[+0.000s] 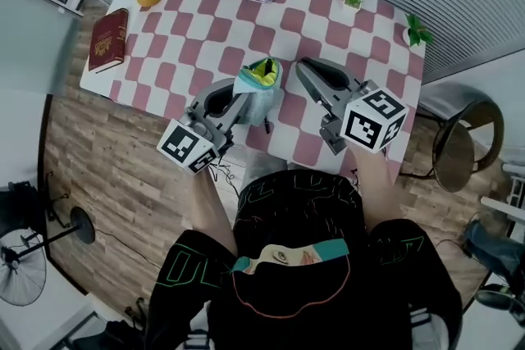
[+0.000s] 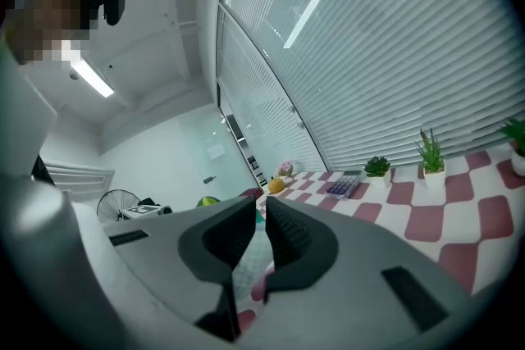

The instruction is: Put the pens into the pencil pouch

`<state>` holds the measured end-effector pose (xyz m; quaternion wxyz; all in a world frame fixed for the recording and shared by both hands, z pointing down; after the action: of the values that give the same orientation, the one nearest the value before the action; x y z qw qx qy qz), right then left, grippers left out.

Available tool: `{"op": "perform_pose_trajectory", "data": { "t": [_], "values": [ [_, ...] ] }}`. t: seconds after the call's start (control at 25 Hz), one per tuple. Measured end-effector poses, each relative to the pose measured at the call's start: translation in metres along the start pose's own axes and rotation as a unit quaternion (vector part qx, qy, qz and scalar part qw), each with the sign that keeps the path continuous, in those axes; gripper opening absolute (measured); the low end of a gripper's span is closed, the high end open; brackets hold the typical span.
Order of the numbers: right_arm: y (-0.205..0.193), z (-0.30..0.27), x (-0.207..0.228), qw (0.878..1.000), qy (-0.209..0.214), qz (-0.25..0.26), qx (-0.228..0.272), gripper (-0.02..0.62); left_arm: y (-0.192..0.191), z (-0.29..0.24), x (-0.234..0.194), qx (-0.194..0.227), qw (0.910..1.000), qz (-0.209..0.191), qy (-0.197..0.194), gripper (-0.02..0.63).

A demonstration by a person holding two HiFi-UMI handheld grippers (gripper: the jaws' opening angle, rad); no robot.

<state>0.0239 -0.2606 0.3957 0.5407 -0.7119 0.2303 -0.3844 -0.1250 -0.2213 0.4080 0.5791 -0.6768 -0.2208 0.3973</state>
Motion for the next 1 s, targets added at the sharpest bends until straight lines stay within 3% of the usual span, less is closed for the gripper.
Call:
{"op": "perform_pose_trajectory", "data": {
  "t": [0.12,0.44,0.68,0.8,1.0],
  "values": [
    [-0.015,-0.011,0.001,0.999,-0.001,0.016,-0.039,0.003,0.001,0.018,-0.008,0.008,0.9996,0.002,0.025,0.035],
    [-0.067,-0.054,-0.010,0.987,0.028,0.047,-0.151,0.003,-0.002,0.057,-0.016,0.017,0.9970,0.003,0.075,0.034],
    [-0.111,-0.087,-0.016,0.965,0.055,0.065,-0.246,0.006,-0.011,0.079,-0.013,0.018,0.9962,0.012,0.084,0.032],
    [-0.126,-0.096,-0.015,0.956,0.063,0.067,-0.279,0.060,-0.017,0.086,-0.012,0.028,0.9959,0.025,0.082,0.032],
    [-0.148,-0.108,-0.013,0.940,0.063,0.074,-0.327,0.091,-0.024,0.095,-0.008,0.029,0.9966,0.037,0.068,0.032]
  ]
}}
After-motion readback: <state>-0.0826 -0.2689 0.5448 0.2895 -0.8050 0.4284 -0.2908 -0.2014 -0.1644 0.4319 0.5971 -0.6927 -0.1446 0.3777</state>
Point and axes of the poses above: the fingertips, and each gripper's own axes: z backward along the fingers, x to its right, y out of its top, the point moved 3 cm from there along z, backward along the fingers, and after that the axes turned 10 degrees about z, right-handed, at the moved point
